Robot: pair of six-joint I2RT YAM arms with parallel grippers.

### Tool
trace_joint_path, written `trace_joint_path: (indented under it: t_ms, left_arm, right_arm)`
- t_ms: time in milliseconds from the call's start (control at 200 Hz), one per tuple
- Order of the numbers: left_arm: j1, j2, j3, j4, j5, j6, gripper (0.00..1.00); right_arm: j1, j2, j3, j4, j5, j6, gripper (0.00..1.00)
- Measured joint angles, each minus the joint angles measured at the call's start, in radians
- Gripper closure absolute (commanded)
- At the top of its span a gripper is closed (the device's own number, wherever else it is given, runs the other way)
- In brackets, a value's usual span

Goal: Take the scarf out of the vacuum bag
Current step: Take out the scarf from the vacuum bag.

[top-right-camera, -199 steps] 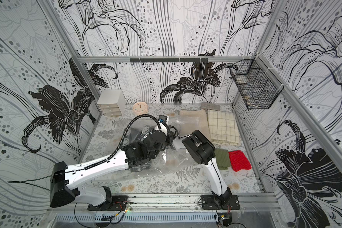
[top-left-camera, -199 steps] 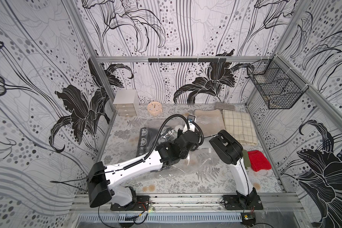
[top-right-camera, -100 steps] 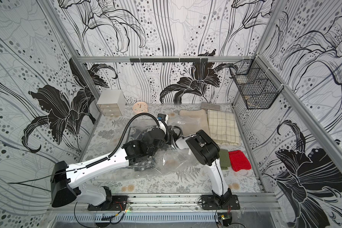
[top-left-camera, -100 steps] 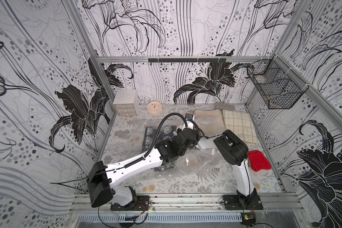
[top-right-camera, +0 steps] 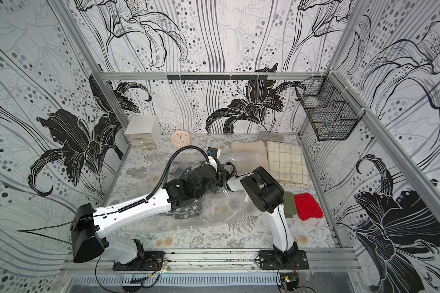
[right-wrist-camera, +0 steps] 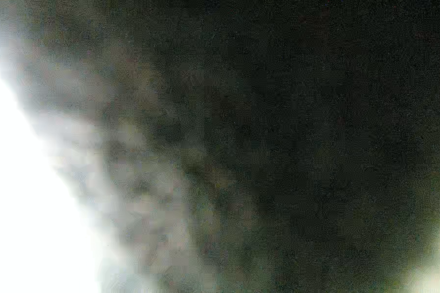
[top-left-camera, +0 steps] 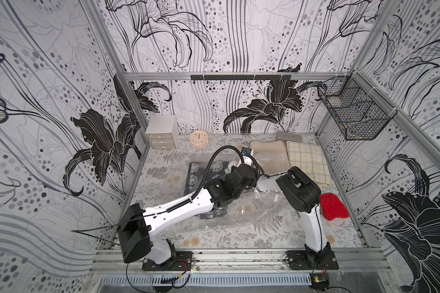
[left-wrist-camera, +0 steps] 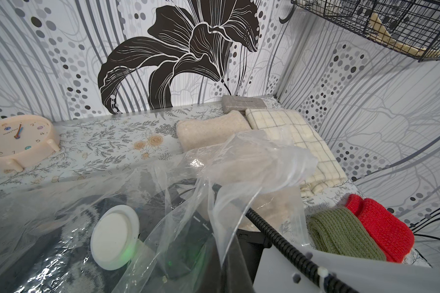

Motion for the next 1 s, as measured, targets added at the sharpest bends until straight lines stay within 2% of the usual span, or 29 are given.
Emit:
trace_joint_path:
  t_ms: [300,601,1001]
  left_arm:
    - [0.032,-0.057,-0.051,-0.018,0.016,-0.033,1.00]
    - [0.052,-0.129,-0.110,-0.046,0.010,-0.045,1.00]
    - [0.069,-0.138,-0.149,-0.046,0.002,-0.054,1.00]
  right_arm:
    - [0.016,0.047,0.146,-0.135,0.060,0.001,1.00]
    - [0.078,0.130,0.279,-0.152,0.080,0.024,1.00]
    - [0.089,0.138,0.303,-0.190,0.076,-0.023,1.00]
